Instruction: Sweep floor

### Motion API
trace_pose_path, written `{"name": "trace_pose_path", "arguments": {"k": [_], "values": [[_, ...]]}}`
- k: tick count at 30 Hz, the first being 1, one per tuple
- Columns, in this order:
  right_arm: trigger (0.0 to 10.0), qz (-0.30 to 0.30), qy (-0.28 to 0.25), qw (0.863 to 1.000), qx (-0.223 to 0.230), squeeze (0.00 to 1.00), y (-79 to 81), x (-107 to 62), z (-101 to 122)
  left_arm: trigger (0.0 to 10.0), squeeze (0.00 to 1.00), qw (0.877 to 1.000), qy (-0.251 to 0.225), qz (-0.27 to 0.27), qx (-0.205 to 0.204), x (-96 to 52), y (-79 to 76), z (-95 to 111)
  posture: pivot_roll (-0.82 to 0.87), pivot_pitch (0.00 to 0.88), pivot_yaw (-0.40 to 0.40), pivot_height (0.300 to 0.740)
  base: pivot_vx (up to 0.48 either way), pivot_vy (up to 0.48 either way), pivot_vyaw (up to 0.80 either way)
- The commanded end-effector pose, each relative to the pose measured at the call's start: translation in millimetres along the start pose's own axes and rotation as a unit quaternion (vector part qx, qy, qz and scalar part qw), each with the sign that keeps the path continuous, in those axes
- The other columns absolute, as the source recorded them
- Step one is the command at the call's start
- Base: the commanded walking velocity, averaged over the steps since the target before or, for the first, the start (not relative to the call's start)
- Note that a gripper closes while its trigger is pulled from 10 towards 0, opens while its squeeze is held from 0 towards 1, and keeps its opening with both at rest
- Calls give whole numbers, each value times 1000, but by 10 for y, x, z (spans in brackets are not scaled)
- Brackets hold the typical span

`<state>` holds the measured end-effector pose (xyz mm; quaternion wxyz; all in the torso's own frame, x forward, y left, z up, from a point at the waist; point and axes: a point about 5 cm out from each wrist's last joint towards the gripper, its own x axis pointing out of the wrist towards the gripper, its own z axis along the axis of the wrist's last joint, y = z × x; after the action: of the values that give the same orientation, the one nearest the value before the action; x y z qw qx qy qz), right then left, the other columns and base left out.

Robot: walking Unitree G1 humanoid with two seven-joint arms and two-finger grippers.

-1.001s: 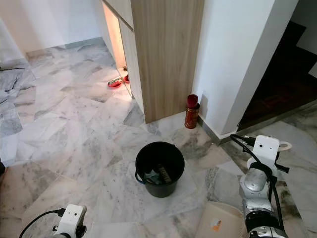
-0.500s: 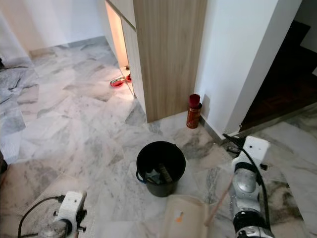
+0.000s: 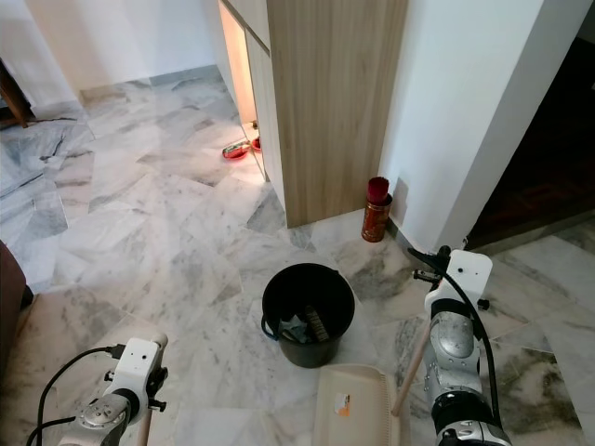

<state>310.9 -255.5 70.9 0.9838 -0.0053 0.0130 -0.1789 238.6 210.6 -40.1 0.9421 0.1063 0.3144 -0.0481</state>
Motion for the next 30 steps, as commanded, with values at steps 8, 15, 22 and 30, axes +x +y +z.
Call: {"name": "trace_pose_path", "arguments": {"k": [8,15,22,30], "values": [[10000,14,-32,999,13,0,56,57,137,10000,0,1000,18,0,-2,-33,-5,-107,45,0,37,740,0,0,-689],[10000,17,-34,999,9,0,53,52,133,10000,0,999,46,0,-14,-81,-2,-246,44,0,31,740,0,0,0],[10000,14,-36,999,8,0,30,61,142,10000,0,995,95,13,-24,-208,28,-531,41,0,22,740,0,0,0],[10000,23,-34,999,15,0,48,99,178,10000,0,993,114,25,-34,-298,31,-690,52,0,3,740,0,-170,-256]]}}
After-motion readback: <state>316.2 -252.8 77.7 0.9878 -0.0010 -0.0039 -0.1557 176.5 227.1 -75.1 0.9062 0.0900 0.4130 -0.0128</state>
